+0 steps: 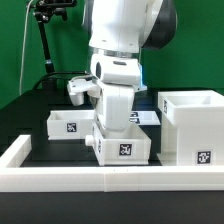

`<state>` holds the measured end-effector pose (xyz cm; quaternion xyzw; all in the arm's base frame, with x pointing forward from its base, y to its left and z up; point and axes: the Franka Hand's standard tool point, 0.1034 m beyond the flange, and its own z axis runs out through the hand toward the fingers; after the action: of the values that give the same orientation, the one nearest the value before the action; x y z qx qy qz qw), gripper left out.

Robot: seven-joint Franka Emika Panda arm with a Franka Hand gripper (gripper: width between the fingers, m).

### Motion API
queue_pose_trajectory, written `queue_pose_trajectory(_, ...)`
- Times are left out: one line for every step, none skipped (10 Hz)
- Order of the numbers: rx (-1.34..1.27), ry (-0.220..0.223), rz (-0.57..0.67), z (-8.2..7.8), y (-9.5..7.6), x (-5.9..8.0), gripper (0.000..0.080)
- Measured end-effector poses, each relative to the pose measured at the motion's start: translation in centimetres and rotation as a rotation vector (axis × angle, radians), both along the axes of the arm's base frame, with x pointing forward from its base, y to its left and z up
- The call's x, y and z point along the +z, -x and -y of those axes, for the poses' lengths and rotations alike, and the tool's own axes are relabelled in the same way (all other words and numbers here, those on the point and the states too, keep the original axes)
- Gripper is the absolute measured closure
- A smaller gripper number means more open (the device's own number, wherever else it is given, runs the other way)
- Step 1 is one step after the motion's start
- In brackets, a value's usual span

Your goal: Assemble drawer

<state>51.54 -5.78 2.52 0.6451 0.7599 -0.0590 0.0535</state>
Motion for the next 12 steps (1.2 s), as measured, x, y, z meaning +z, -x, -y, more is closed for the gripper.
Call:
queue_pose_trajectory(-0.02,0.001,-0.008,-0.4,-0.4,-0.2,0.0757)
queue_pose_trajectory(-0.027,0.003,-0.009,-0.7,-1.1,-0.3,0.0757)
queue_pose_trajectory(-0.025,0.003,0.0,-0.7,-1.7,-0.4,0.0757)
queue_pose_trajectory(-0.027,0.003,0.002,-0.6,-1.8,-0.3,0.0757)
queue_pose_trajectory(-0.024,-0.002,0.027,-0.6,-1.9,-0.4,0.0757)
queue_pose_trajectory(-0.026,-0.003,0.027,-0.6,-1.7,-0.5,0.0757)
queue_pose_trajectory(-0.024,-0.006,0.044,-0.6,-1.9,-0.5,0.0757)
queue_pose_trajectory(-0.025,-0.006,0.041,-0.6,-1.8,-0.5,0.0757)
queue_pose_trajectory(-0.025,-0.007,0.049,-0.6,-1.8,-0.6,0.0757)
queue_pose_trajectory(-0.025,-0.007,0.048,-0.4,-1.8,-0.6,0.0757)
queue_pose_trajectory(-0.026,-0.007,0.046,0.2,-1.7,-0.6,0.0757)
queue_pose_trajectory(-0.041,-0.007,0.048,0.4,-1.7,-0.6,0.0757)
